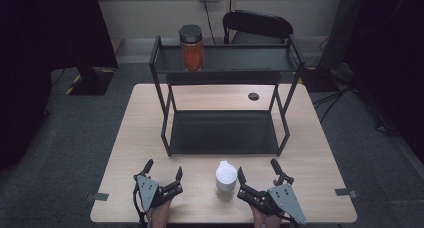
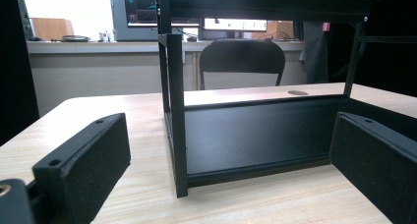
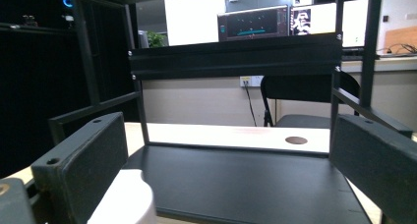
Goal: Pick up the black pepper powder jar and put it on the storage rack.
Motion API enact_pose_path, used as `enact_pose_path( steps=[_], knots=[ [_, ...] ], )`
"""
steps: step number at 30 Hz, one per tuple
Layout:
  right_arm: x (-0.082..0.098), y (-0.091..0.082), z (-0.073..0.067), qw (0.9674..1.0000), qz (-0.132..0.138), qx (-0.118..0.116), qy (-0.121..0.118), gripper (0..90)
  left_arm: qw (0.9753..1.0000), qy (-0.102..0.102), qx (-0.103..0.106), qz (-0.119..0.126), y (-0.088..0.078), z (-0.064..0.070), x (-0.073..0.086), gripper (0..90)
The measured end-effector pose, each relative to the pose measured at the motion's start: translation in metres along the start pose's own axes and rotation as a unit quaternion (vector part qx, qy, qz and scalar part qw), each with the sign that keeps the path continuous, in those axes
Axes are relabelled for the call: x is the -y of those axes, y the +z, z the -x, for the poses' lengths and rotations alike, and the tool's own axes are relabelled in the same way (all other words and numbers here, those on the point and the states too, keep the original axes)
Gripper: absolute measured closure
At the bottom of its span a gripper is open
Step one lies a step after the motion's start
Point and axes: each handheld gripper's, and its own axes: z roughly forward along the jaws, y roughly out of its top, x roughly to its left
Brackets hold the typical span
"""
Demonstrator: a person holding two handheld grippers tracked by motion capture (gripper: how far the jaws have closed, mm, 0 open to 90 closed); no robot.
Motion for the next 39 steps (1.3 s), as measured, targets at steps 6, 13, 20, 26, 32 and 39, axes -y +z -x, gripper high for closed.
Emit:
enact_pose_path(
  steps=[6,13,20,26,32,39],
  knots=[
    [-0.003,0.002,-0.011,0.9997,-0.007,-0.024,-0.007,0.8,1.0000,0.000,-0.001,0.000,0.000,0.000,0.000,1.5],
    [0.000,0.007,-0.023,0.9987,-0.007,-0.050,-0.012,1.8,1.0000,0.001,-0.003,0.000,0.000,0.001,0.000,1.9],
    [0.009,0.013,-0.034,0.9981,-0.030,-0.052,-0.018,5.0,1.0000,0.000,-0.003,0.000,0.000,0.001,0.000,1.9],
    [0.018,0.015,-0.037,0.9970,-0.055,-0.053,-0.017,9.0,1.0000,0.000,-0.003,0.000,0.000,0.001,0.000,1.9],
    [0.023,0.018,-0.043,0.9950,-0.087,-0.045,-0.021,12.4,1.0000,0.000,-0.004,0.000,0.000,0.002,0.000,1.9],
    [0.027,0.018,-0.046,0.9928,-0.111,-0.042,-0.018,17.9,1.0000,0.000,-0.006,0.000,0.000,0.002,0.000,2.1]
  ],
)
